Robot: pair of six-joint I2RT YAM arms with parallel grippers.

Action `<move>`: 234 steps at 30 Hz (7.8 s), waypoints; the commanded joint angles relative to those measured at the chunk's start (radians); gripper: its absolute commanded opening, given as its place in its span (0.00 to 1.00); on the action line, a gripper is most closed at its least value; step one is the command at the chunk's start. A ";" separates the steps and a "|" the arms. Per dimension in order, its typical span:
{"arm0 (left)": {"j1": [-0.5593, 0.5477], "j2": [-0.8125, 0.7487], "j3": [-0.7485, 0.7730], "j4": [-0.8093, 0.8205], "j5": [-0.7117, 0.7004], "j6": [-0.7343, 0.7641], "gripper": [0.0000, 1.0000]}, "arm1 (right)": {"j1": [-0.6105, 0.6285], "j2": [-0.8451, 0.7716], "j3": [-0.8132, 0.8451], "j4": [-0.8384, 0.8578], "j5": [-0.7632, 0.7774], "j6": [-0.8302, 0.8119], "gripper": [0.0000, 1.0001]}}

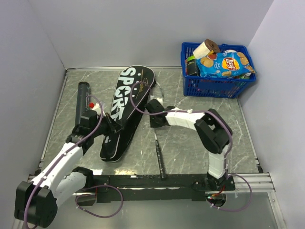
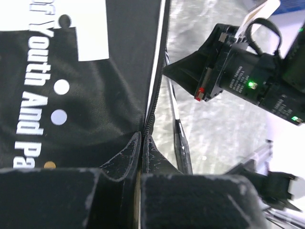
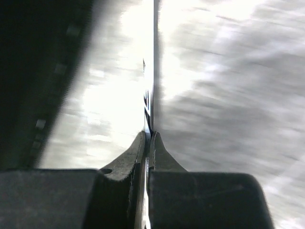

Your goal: Pack up the badminton gear

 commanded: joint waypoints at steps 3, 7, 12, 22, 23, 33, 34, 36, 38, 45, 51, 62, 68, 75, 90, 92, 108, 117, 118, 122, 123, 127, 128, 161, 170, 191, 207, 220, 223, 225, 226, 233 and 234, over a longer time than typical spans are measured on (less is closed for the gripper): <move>-0.010 0.048 0.012 0.244 0.139 -0.113 0.01 | -0.031 -0.185 -0.155 -0.101 0.040 -0.039 0.00; -0.071 0.082 0.050 0.254 0.091 -0.119 0.01 | -0.028 -0.297 -0.252 -0.130 0.023 -0.004 0.00; -0.145 0.150 0.096 0.272 0.031 -0.130 0.01 | 0.011 -0.453 -0.362 -0.181 0.023 0.054 0.00; -0.312 0.250 0.125 0.352 -0.053 -0.163 0.01 | 0.167 -0.766 -0.467 -0.428 0.146 0.219 0.00; -0.321 0.253 0.124 0.363 -0.059 -0.170 0.01 | 0.196 -0.812 -0.473 -0.474 0.170 0.235 0.00; -0.383 0.276 0.158 0.349 -0.110 -0.164 0.01 | 0.331 -1.003 -0.524 -0.675 0.223 0.412 0.00; -0.387 0.276 0.161 0.346 -0.113 -0.164 0.01 | 0.347 -1.006 -0.521 -0.683 0.224 0.416 0.00; -0.387 0.278 0.164 0.340 -0.116 -0.162 0.01 | 0.361 -1.007 -0.507 -0.716 0.238 0.438 0.00; -0.391 0.276 0.165 0.341 -0.113 -0.163 0.01 | 0.384 -0.998 -0.490 -0.721 0.240 0.438 0.00; -0.414 0.264 0.168 0.330 -0.122 -0.167 0.01 | 0.428 -0.925 -0.418 -0.640 0.214 0.410 0.00; -0.417 0.243 0.159 0.314 -0.131 -0.164 0.01 | 0.446 -0.814 -0.326 -0.552 0.178 0.352 0.00; -0.430 0.178 0.159 0.235 -0.094 -0.148 0.01 | 0.401 -0.599 -0.211 -0.324 0.214 0.161 0.00; -0.435 0.151 0.159 0.168 -0.081 -0.134 0.01 | 0.270 -0.497 -0.178 -0.140 0.131 0.019 0.00; -0.447 0.121 0.121 0.154 -0.087 -0.148 0.01 | 0.140 -0.342 -0.079 0.014 0.091 -0.080 0.00; -0.460 0.102 0.101 0.139 -0.082 -0.165 0.01 | 0.025 -0.013 0.200 0.097 0.175 0.025 0.00; -0.460 0.103 0.099 0.146 -0.081 -0.167 0.01 | 0.025 -0.006 0.197 0.109 0.165 0.025 0.00; -0.460 0.238 0.127 0.241 -0.062 -0.134 0.01 | 0.018 -0.423 -0.264 0.095 0.063 0.022 0.54; -0.460 0.292 0.154 0.264 -0.047 -0.122 0.01 | 0.017 -0.812 -0.507 -0.031 -0.076 0.047 0.55; -0.460 0.293 0.156 0.266 -0.044 -0.125 0.01 | 0.017 -0.829 -0.539 -0.037 -0.099 0.050 0.55; -0.460 0.290 0.151 0.278 -0.038 -0.133 0.01 | 0.018 -0.903 -0.635 -0.026 -0.236 0.058 0.54; -0.460 0.287 0.150 0.278 -0.038 -0.133 0.01 | 0.017 -0.939 -0.657 -0.006 -0.287 0.062 0.54; -0.460 0.284 0.144 0.278 -0.036 -0.134 0.01 | 0.018 -1.018 -0.744 0.002 -0.362 0.073 0.54; -0.460 0.281 0.144 0.278 -0.036 -0.134 0.01 | 0.019 -1.030 -0.755 -0.005 -0.371 0.074 0.54; -0.463 0.227 0.095 0.297 -0.022 -0.150 0.01 | 0.019 -0.990 -0.916 0.319 -0.487 0.252 0.14; -0.486 0.249 0.055 0.350 -0.015 -0.174 0.01 | 0.048 -0.839 -0.778 0.477 -0.541 0.301 0.00; -0.498 0.235 0.029 0.396 0.010 -0.177 0.01 | 0.204 -0.570 -0.672 0.654 -0.475 0.338 0.45; -0.507 0.287 0.027 0.446 0.077 -0.144 0.01 | 0.183 -0.894 -0.853 0.414 -0.231 0.314 0.56; -0.509 0.318 0.061 0.442 0.085 -0.131 0.01 | 0.183 -0.925 -0.925 0.488 -0.274 0.335 0.21; -0.509 0.315 0.059 0.438 0.084 -0.133 0.01 | 0.181 -0.891 -0.925 0.529 -0.309 0.340 0.23; -0.509 0.310 0.058 0.438 0.085 -0.133 0.01 | 0.183 -0.859 -0.927 0.578 -0.346 0.344 0.24; -0.509 0.310 0.056 0.438 0.084 -0.133 0.01 | 0.183 -0.846 -0.927 0.595 -0.360 0.346 0.24; -0.509 0.307 0.053 0.436 0.085 -0.134 0.01 | 0.222 -0.670 -0.890 0.758 -0.452 0.369 0.25; -0.510 0.307 0.053 0.436 0.087 -0.134 0.01 | 0.238 -0.646 -0.884 0.803 -0.481 0.372 0.25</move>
